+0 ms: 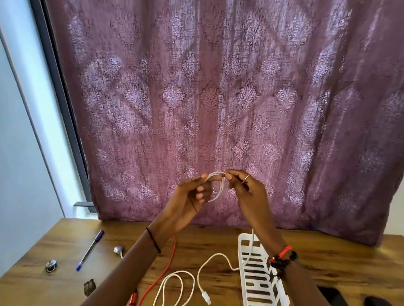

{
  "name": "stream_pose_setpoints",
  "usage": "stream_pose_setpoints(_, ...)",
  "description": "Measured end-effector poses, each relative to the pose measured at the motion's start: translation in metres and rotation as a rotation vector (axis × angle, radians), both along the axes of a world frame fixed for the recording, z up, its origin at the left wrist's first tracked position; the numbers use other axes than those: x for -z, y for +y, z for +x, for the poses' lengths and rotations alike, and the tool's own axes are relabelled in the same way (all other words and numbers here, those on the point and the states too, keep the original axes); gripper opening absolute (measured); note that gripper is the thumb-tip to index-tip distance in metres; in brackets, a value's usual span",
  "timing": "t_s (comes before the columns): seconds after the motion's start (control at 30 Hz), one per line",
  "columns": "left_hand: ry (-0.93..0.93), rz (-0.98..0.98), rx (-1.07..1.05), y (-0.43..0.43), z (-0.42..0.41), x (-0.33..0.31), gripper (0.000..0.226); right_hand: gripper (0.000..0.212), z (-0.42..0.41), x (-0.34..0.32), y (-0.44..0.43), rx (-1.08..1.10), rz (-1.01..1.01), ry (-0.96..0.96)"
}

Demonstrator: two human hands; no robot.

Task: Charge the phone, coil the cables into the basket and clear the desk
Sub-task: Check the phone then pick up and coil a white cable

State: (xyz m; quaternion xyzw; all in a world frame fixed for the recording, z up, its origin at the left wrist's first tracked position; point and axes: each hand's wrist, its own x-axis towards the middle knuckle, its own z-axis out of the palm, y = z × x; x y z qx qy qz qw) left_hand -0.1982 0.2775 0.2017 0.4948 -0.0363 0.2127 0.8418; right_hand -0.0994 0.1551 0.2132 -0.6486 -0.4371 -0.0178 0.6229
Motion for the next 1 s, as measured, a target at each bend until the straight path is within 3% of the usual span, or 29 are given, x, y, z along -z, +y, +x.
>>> stream_pose_setpoints(0.23,-0.030,-0.328,-0.033,-0.002,0.003,-0.002,0.034,0.022,-0.007,0.017,0.011,0.152,-0.051,-0.149)
stream_pose_setpoints(0.57,-0.015,-0.444,-0.165,0.002,0.006,0.006,0.028,0.030,-0.024,0.038,0.013,0.253,-0.435,-0.382)
stream_pose_setpoints(0.9,0.001,-0.071,-0.479,0.001,0.015,0.012,0.021,0.023,-0.042,0.051,0.012,0.235,-0.558,-0.472)
stream_pose_setpoints(1.0,0.098,0.269,-0.634,-0.002,0.015,0.015,0.018,0.021,-0.042,0.054,0.010,0.202,-0.593,-0.482)
